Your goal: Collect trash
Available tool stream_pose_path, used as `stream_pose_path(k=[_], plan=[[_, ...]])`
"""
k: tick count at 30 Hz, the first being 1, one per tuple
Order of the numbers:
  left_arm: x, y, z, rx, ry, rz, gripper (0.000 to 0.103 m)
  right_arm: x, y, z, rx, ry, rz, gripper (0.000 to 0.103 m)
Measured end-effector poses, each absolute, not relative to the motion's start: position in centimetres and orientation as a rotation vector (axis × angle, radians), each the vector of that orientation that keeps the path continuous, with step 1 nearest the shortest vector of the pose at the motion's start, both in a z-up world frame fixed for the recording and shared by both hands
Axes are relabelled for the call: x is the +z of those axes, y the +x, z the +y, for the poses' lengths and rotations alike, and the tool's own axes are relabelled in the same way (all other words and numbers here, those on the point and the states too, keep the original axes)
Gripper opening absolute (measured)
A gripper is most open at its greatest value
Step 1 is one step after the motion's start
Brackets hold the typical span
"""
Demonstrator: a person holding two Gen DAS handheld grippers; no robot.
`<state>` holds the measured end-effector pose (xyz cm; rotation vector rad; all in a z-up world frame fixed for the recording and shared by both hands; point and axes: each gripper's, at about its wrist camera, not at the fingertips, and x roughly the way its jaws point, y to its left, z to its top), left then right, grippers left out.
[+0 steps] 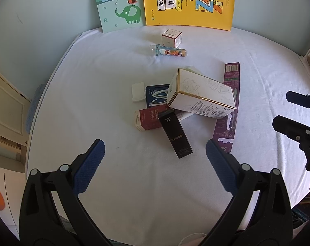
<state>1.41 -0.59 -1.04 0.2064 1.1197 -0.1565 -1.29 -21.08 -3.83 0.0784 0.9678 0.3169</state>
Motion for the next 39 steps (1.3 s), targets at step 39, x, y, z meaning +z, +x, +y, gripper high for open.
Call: stream_pose_path(k=[39], plan=[[-1.65, 1.47, -0.83, -0.151, 0.207, 1.138, 0.096, -4.33, -1.17, -21.83, 0.317, 0.099, 0.978, 0.097]])
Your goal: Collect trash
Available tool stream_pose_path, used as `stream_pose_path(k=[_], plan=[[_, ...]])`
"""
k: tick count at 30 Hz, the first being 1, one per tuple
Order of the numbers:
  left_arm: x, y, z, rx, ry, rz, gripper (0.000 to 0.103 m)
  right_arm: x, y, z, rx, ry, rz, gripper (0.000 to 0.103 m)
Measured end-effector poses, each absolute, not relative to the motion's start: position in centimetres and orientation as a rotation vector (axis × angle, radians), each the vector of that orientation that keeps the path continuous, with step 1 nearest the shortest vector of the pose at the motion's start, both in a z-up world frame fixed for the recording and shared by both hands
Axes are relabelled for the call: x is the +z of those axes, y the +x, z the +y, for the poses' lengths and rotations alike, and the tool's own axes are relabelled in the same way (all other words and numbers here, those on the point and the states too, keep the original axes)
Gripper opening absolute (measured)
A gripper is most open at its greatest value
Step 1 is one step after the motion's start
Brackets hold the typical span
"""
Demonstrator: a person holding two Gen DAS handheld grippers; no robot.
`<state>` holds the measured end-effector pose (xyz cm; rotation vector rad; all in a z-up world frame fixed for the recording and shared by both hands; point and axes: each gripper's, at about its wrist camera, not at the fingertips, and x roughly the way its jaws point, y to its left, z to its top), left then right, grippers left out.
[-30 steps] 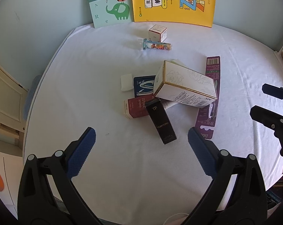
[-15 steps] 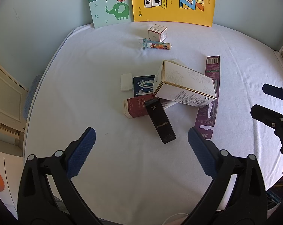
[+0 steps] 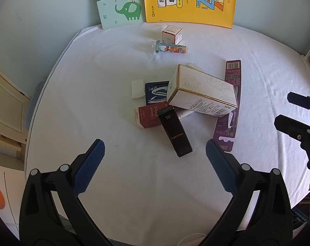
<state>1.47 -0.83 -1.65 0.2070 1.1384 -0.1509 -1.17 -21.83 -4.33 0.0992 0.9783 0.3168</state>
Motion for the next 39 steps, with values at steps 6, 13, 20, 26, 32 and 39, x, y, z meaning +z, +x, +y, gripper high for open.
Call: stream_pose_path(k=[6, 13, 20, 26, 32, 39], plan=[[-1.8, 1.6, -0.9, -0.152, 0.206, 1.144, 0.096, -4.5, -1.2, -21.8, 0.319, 0.099, 0.983, 0.097], [-2.3, 2.1, -1.1, -0.156, 0.206, 1.159, 0.096, -4.7, -0.8, -21.8, 0.322, 0.104, 0.993, 0.097], [-3.8, 3.2, -1.3, -0.158, 0.197, 1.195, 0.096, -5.8, 0.3, -22.0, 0.324, 0.124, 1.025, 0.097], [-5.9, 4.7, -1.3, -0.161, 0.166, 1.256, 0.096, -7.1, 2.2, -22.5, 0.320, 0.163, 1.073, 0.097], [-7.3, 6.1, -1.4, -0.159, 0.155, 1.293, 0.093, -8.1, 4.2, -22.8, 0.314, 0.186, 1.108, 0.096], [-8.5, 7.1, -1.1, -0.161, 0.120, 1.347, 0.080, -9.0, 6.4, -23.0, 0.302, 0.209, 1.135, 0.096]])
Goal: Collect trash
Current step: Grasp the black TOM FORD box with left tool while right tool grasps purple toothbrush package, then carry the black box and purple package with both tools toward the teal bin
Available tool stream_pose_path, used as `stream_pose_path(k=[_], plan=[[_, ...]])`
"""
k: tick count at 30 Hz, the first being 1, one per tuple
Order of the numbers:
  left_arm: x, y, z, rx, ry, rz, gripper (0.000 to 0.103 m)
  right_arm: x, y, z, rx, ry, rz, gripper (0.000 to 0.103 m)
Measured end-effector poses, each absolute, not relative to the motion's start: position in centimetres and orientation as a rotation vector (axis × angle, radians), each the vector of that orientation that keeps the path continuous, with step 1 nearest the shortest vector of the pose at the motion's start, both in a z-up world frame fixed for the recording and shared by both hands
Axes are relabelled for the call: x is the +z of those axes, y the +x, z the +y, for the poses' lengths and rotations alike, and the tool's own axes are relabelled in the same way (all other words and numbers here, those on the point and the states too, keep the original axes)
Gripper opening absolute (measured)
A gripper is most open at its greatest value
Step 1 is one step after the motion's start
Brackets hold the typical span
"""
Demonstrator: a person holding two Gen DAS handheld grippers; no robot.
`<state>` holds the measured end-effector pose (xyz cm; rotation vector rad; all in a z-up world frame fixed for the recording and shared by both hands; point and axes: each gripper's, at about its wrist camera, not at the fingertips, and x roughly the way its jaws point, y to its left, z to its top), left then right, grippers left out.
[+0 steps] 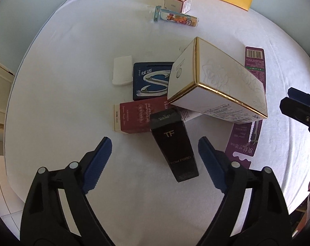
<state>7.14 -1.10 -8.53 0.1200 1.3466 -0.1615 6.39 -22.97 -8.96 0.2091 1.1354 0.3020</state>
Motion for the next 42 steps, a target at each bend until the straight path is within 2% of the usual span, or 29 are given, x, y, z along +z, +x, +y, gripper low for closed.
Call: stream_pose_path(k=[2, 5, 8, 9, 15, 19, 20, 21, 22, 23, 30, 42], plan=[[-8.9, 7.3, -1.0, -0.159, 0.112, 1.359, 0.077, -9.4, 7.1, -23.0, 0.302, 0.228, 1.148, 0.095], [-9.6, 7.4, -0.9, -0.169, 0.084, 1.387, 0.066, -10.1, 8.1, -23.1, 0.294, 0.273, 1.171, 0.095], [-10.1, 7.3, -0.9, -0.182, 0.062, 1.405, 0.049, -10.8, 9.3, -23.2, 0.282, 0.330, 1.193, 0.083], [-10.2, 7.3, -0.9, -0.184, 0.055, 1.408, 0.045, -11.0, 9.6, -23.5, 0.283, 0.364, 1.188, 0.082], [-10.3, 7.2, -1.0, -0.215, 0.020, 1.414, 0.036, -11.5, 11.3, -24.3, 0.264, 0.467, 1.197, 0.068], [-10.3, 7.0, -1.0, -0.229, 0.009, 1.412, 0.033, -12.2, 12.2, -24.8, 0.264, 0.546, 1.224, 0.064], [-10.3, 6.9, -1.0, -0.232, 0.006, 1.411, 0.032, -12.3, 12.4, -24.8, 0.261, 0.558, 1.228, 0.056], [-10.3, 6.8, -1.0, -0.231, 0.009, 1.408, 0.030, -12.4, 12.5, -24.9, 0.257, 0.561, 1.230, 0.031], [-10.2, 6.7, -0.9, -0.231, 0.013, 1.404, 0.029, -12.5, 12.7, -24.8, 0.252, 0.555, 1.239, 0.017], [-10.2, 6.7, -0.9, -0.230, 0.017, 1.403, 0.028, -12.7, 12.7, -24.8, 0.252, 0.562, 1.245, 0.014], [-9.1, 6.3, 1.0, -0.206, 0.011, 1.383, 0.024, -11.8, 11.7, -25.0, 0.264, 0.547, 1.221, 0.008], [-4.9, 3.1, 5.1, -0.167, 0.010, 1.287, 0.024, -3.9, 7.5, -26.3, 0.308, 0.477, 1.051, 0.005]])
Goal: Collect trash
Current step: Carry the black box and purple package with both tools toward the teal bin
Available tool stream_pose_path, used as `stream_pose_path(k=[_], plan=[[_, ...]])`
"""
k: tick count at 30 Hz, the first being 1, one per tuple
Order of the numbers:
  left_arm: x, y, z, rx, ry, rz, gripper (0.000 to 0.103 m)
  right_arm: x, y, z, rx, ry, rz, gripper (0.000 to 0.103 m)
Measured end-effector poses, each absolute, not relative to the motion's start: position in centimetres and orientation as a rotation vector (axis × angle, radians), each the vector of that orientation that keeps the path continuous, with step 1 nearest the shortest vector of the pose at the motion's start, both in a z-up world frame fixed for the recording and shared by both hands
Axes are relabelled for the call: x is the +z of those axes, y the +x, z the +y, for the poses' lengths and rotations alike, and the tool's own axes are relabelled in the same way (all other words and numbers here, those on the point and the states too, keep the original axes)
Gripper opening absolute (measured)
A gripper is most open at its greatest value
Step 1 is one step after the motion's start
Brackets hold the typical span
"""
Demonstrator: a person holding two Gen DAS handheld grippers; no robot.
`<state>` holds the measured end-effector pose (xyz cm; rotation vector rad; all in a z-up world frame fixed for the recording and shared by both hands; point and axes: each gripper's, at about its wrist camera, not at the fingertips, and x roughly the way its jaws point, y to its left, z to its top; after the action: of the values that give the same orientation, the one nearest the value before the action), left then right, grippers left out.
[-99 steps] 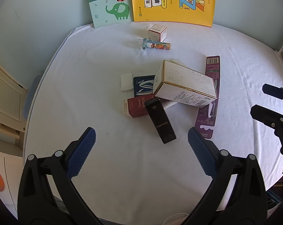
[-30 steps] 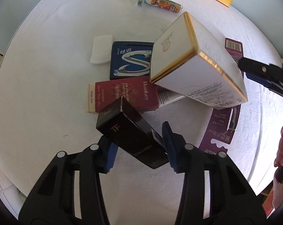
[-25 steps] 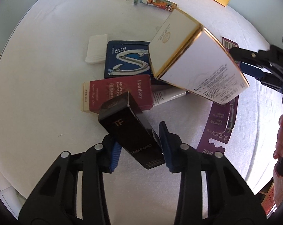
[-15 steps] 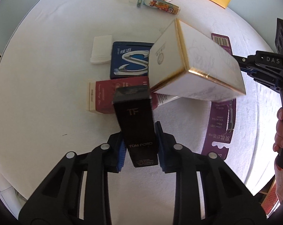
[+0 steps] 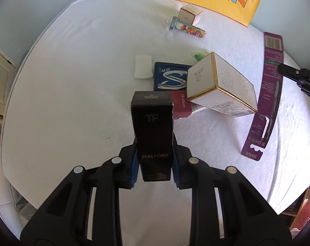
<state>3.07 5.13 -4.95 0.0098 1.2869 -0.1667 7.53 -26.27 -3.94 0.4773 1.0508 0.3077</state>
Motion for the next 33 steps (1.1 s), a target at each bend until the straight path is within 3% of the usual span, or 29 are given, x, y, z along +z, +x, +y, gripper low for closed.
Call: stream_pose_path(k=[16, 33], plan=[[-0.9, -2.1, 11.4, -0.003, -0.086, 1.183, 0.024, 7.5, 3.2, -16.2, 0.624, 0.291, 0.860, 0.004], [-2.3, -18.7, 30.5, 0.490, -0.406, 1.182, 0.024, 7.2, -3.2, 14.3, 1.243, 0.021, 1.000, 0.004]])
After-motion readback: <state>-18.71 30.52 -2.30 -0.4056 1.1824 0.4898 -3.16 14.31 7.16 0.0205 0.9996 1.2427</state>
